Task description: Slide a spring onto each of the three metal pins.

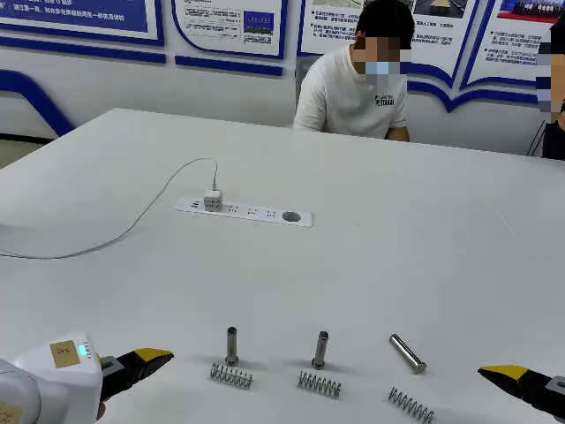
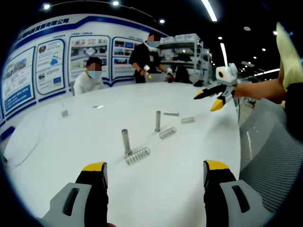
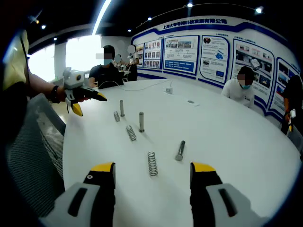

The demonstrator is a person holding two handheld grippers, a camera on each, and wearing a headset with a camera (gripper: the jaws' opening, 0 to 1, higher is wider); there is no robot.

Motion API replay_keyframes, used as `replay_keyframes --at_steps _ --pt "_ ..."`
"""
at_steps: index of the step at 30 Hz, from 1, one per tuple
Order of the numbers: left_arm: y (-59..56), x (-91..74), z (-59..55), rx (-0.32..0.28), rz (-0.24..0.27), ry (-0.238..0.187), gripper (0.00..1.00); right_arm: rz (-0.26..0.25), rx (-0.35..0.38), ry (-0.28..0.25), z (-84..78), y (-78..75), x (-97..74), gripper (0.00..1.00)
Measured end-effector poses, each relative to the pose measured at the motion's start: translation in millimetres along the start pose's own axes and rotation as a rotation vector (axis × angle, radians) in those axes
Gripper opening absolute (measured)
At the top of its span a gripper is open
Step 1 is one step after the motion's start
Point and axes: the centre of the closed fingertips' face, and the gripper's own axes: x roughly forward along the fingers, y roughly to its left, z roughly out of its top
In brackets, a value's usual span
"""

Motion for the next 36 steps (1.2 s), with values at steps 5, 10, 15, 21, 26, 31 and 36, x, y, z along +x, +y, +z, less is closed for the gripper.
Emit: replay_keyframes --at_steps 5,10,15,21,26,31,36 --pt "0.3 0.6 1.0 -0.001 -0.002 -0.002 0.85 -0.004 0.003 -0.001 0.6 -0.2 -0.2 0.65" --pt "-0.1 1.3 2.6 -0.001 -0.003 -0.006 0.85 -0.013 0.009 0.004 -0.3 -2.1 -1.7 0.64" --pt "-0.3 2.1 1.8 -0.001 -0.007 -0.003 0.85 -0.019 0.022 0.001 -0.1 -2.6 -3.5 0.63" --pt "0.3 2.4 3.5 -0.001 -0.006 -0.009 0.85 -0.021 0.032 0.004 -0.6 -3.7 -3.6 0.62" --pt "-0.4 2.3 2.7 0.000 -0.006 -0.007 0.85 -0.024 0.032 0.004 0.9 -4.0 -3.6 0.61" --pt "-2.1 2.5 2.2 0.001 -0.009 -0.005 0.85 -0.028 0.034 0.008 1.8 -6.8 -3.8 0.60" --pt "-2.3 2.8 2.6 0.001 -0.006 -0.005 0.85 -0.029 0.036 0.010 6.5 -9.6 -0.3 0.58"
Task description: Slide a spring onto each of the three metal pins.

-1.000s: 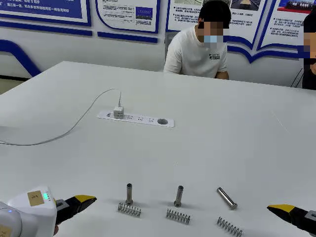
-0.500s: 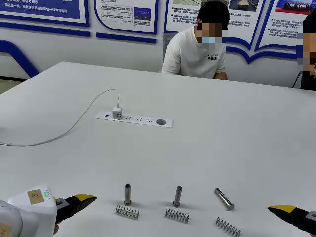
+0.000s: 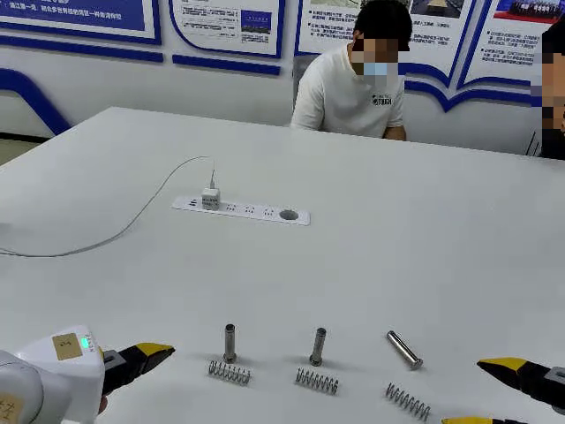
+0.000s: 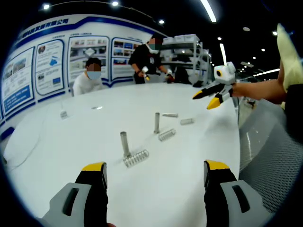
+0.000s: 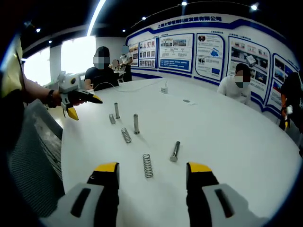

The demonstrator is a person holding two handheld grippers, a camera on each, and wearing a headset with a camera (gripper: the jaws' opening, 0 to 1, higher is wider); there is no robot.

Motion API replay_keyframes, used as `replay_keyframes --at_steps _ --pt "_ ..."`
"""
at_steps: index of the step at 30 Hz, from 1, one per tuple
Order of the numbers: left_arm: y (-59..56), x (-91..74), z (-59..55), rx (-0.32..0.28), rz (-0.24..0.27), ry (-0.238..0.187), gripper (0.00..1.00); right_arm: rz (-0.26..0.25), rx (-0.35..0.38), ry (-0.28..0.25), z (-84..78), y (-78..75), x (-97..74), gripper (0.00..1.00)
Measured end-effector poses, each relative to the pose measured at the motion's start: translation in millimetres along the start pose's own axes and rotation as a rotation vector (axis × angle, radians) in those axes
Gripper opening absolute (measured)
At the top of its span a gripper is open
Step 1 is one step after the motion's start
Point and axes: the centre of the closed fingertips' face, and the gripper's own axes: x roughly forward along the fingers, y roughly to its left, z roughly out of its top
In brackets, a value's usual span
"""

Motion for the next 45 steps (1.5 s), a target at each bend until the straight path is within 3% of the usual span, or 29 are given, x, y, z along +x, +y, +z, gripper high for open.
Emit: replay_keyframes --at_steps 11,24,37,45 --pt "0.2 -1.0 1.5 -0.001 0.004 -0.001 0.85 -0.007 -0.028 0.042 8.8 -10.4 12.4 0.52" --pt "-4.8 1.3 3.7 0.004 -0.003 0.000 0.85 -0.019 -0.033 0.088 26.8 -27.0 41.1 0.47" --pt "-4.2 1.5 1.8 0.001 -0.005 0.005 0.85 -0.050 -0.029 0.207 22.3 -47.2 71.2 0.38" --pt "-3.5 1.9 0.6 -0.004 -0.006 0.008 0.85 -0.065 -0.019 0.254 20.2 -53.9 85.5 0.33"
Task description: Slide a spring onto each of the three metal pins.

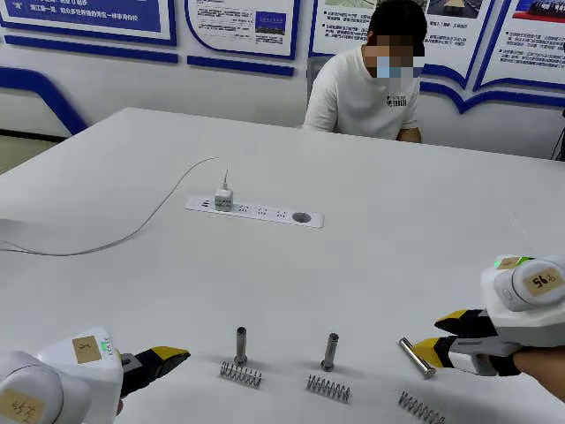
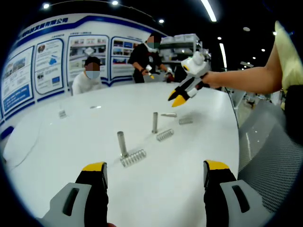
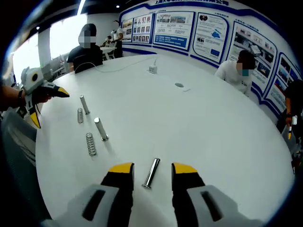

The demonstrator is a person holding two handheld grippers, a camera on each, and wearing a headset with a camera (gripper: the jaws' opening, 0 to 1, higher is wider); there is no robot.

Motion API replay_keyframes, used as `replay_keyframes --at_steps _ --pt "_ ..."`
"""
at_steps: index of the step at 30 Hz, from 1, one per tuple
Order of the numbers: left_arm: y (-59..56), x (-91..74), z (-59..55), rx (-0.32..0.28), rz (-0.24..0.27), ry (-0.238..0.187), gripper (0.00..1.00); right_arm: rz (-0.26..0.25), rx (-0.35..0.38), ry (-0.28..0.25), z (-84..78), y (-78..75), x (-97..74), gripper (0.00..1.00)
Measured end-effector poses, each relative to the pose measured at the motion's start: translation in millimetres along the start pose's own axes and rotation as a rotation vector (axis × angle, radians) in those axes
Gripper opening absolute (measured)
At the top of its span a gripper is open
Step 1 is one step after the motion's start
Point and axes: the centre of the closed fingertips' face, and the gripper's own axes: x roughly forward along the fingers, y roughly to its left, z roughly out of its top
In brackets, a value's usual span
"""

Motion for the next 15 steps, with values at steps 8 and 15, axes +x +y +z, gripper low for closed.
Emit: replay_keyframes --at_steps 8,15 --pt "-1.0 0.5 -2.5 -0.002 -0.003 0.004 0.84 -0.011 0.021 0.046 -2.7 -3.9 14.3 0.27" --pt "-0.2 0.2 -4.5 -0.005 -0.001 0.005 0.84 -0.010 0.050 0.083 -8.3 -2.9 28.0 0.23"
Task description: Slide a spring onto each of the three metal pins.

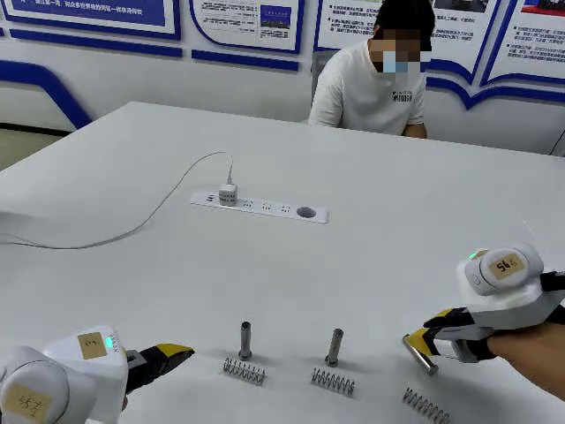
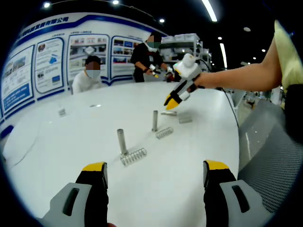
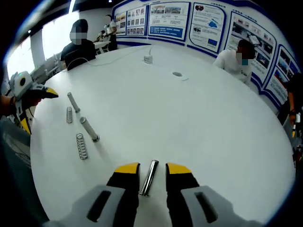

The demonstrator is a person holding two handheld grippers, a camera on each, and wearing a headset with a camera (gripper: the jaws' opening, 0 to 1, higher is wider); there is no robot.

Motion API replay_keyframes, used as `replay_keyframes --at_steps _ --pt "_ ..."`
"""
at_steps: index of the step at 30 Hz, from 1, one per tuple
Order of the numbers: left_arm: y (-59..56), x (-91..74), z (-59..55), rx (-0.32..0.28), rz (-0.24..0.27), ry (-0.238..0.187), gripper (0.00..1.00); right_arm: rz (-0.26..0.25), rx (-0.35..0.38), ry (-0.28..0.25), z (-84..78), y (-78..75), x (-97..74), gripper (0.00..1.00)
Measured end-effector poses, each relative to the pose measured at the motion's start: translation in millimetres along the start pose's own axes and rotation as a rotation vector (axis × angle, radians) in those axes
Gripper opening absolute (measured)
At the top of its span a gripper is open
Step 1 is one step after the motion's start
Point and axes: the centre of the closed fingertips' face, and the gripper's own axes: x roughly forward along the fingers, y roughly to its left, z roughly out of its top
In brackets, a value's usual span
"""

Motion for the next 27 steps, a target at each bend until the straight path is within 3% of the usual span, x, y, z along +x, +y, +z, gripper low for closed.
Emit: replay_keyframes --at_steps 12,27 --pt "1.4 0.7 -3.2 -0.004 0.000 0.009 0.84 -0.024 0.049 0.063 -9.0 -3.0 16.5 0.17" --pt "1.8 1.0 -5.6 -0.009 0.001 0.013 0.84 -0.018 0.100 0.079 -9.5 -3.9 23.0 0.12"
